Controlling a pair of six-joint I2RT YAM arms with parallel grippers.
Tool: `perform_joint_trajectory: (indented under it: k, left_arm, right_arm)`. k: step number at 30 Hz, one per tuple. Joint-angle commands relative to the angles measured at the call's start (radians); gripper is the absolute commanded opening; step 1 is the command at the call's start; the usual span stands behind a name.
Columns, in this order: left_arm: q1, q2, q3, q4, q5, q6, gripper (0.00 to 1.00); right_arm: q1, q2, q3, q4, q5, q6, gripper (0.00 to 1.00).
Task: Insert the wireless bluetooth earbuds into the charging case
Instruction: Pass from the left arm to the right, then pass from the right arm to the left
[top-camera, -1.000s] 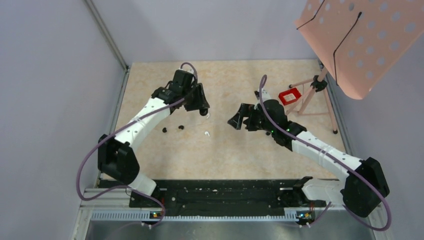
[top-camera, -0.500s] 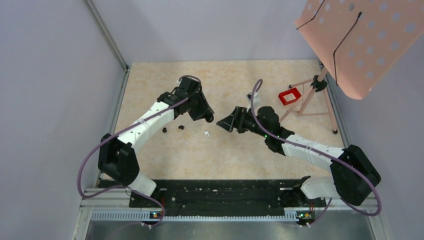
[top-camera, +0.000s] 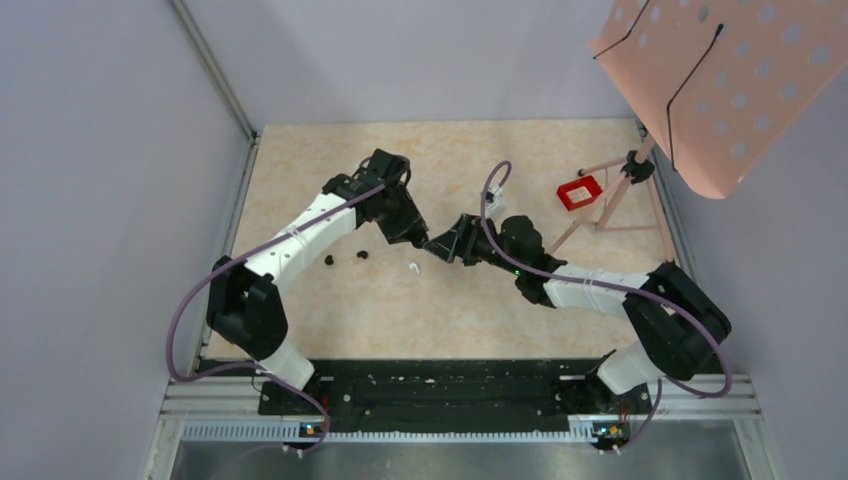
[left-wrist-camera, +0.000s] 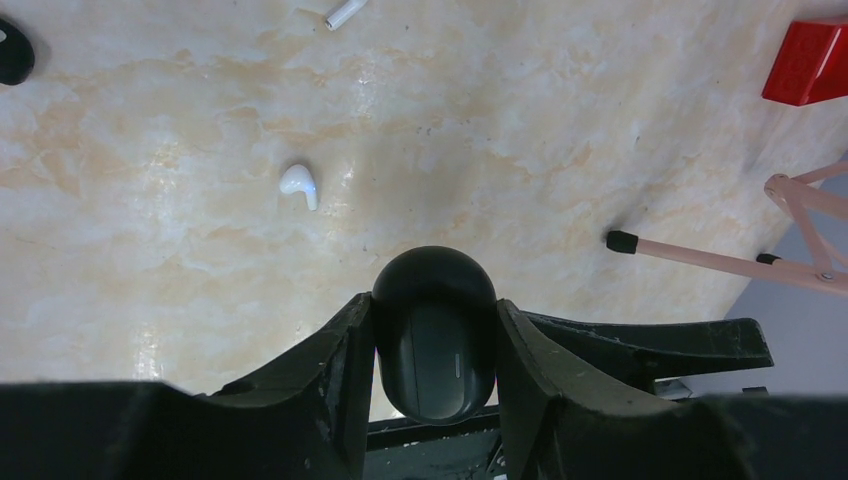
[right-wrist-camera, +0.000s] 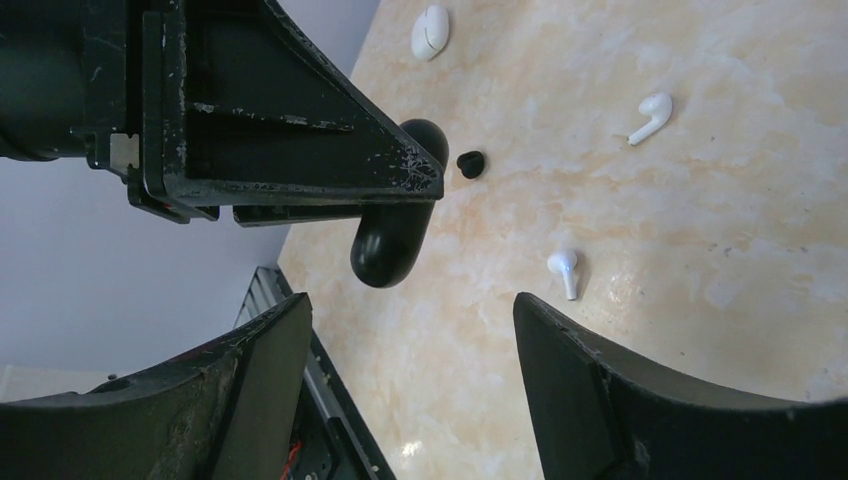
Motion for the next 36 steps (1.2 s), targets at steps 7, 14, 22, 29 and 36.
perform_joint_trajectory:
  k: [7, 14, 22, 29, 36]
  left_arm:
    - [-0.007, -0.017, 0.030, -0.027, 0.014, -0.161, 0.33]
    - [-0.006, -0.028, 0.019, -0.025, 0.017, -0.170, 0.33]
    - [-0.006, -0.025, 0.018, -0.026, 0.015, -0.174, 0.45]
    - [-0.005, -0.016, 0.065, -0.037, 0.042, -0.082, 0.99]
    - [0.028, -0.074, 0.103, -0.025, 0.038, 0.022, 0.99]
  right_arm:
    - [0.012, 0.094, 0.073, 0.183, -0.011, 0.046, 0.66]
    - [0.012, 0.140, 0.100, 0.211, -0.020, 0.071, 0.52]
    - [0.013, 0.164, 0.095, 0.239, -0.047, 0.110, 0.30]
    - [0.008, 0.110, 0.061, 0.198, -0.034, 0.111, 0.00]
    - [-0.034, 0.015, -0.030, 0.157, -0.047, 0.121, 0.00]
